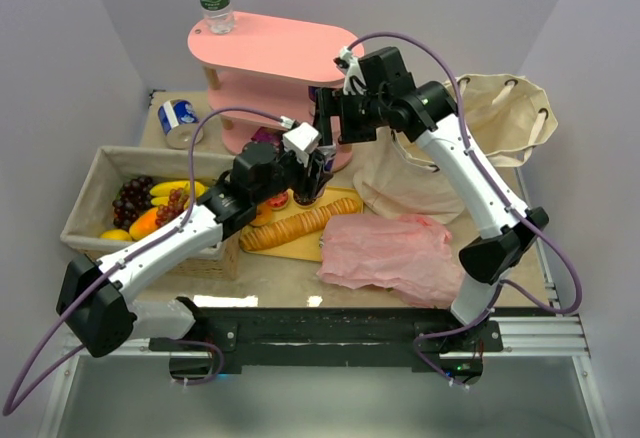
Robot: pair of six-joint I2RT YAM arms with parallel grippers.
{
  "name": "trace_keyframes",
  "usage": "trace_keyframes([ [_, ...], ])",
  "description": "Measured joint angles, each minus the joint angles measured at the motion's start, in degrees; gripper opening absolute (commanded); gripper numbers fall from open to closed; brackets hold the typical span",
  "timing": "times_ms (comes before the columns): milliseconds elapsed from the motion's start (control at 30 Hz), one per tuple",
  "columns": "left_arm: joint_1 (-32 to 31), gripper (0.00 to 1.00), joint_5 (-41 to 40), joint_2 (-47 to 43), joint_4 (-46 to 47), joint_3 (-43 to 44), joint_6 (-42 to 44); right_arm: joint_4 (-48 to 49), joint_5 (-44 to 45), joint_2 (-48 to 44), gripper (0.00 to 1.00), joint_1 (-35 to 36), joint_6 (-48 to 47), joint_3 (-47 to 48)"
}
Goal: Place the mixed food into the grocery bags and tie them
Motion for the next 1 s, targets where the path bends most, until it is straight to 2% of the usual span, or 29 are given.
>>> trace_keyframes([
  [567, -0.59, 0.14, 3.02, -0.52, 2.99, -0.66, -10.56, 3.74, 2.89, -4.28, 0.87, 2.14, 3.5, -6.1],
  [1000, 1.86, 0.14, 8.28, -0.7, 6.56, -0.52, -20.37, 10.21, 7.48, -8.85, 0.79, 2.6, 5.4, -13.05],
])
